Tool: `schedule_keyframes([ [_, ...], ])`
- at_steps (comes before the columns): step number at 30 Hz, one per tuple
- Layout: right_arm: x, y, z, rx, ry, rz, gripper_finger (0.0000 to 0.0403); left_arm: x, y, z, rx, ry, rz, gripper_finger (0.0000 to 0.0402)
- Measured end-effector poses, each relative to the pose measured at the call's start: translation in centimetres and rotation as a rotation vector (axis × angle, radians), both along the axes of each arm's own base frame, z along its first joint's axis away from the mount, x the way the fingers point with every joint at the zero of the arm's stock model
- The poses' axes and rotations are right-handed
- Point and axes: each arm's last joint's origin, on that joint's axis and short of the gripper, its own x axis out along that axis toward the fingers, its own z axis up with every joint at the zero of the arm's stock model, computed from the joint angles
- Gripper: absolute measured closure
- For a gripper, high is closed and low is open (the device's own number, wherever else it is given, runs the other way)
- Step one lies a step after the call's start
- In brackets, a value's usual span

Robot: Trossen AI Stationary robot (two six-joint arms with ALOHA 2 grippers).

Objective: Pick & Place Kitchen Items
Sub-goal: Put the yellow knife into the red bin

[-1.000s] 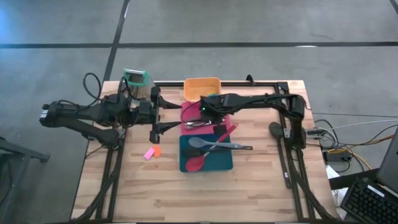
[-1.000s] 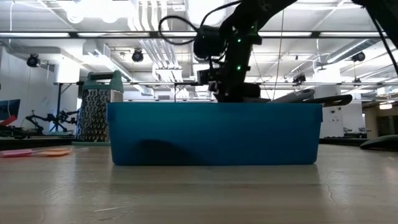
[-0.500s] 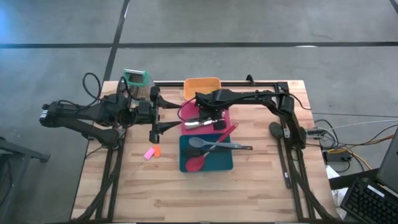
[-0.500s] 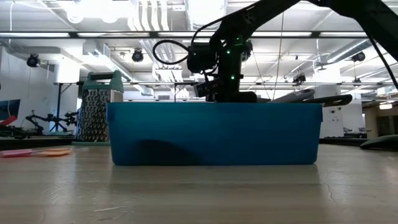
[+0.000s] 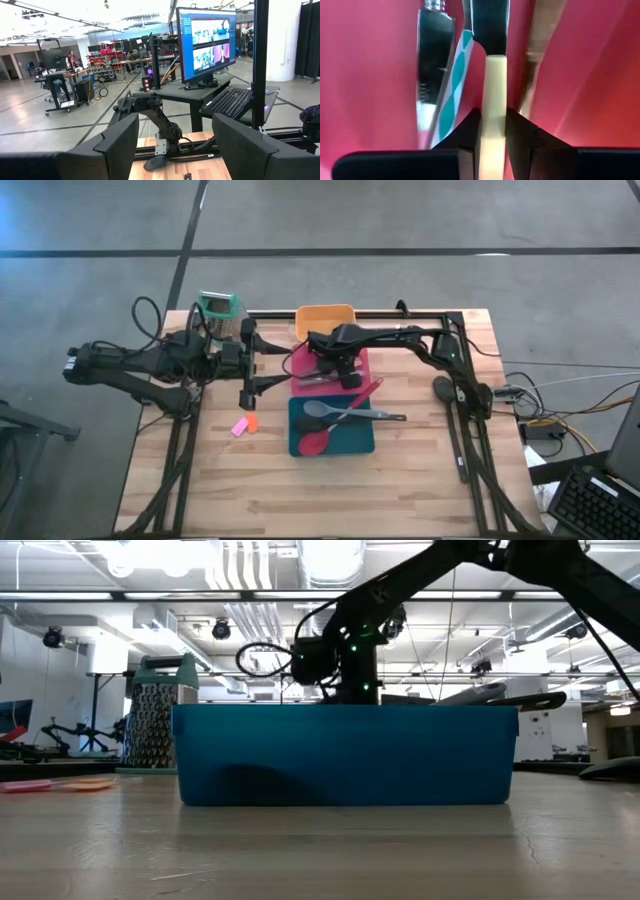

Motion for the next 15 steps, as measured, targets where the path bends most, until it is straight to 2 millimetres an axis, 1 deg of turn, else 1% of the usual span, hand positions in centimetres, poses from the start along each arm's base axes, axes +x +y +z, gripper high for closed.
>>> schedule_keyframes([
  [3, 0.2, 0.0, -0.4, -0.002, 0.01, 0.0, 0.0345, 0.0, 0.0, 0.0, 0.0, 0.002, 0.0, 0.0144],
  [7, 0.2, -0.1, -0.4, -0.016, 0.016, -0.007, 0.0334, 0.0, 0.0, 0.0, 0.001, 0.004, 0.0, 0.0145],
  [12, 0.1, -0.1, 0.2, -0.023, 0.0, -0.049, 0.0302, 0.0, 0.0, -0.1, 0.001, 0.005, 0.0, 0.0145],
  [15, 0.0, -0.1, 1.2, -0.023, 0.003, -0.073, 0.0285, 0.0, 0.0, -0.1, 0.001, 0.006, 0.0, 0.0145],
])
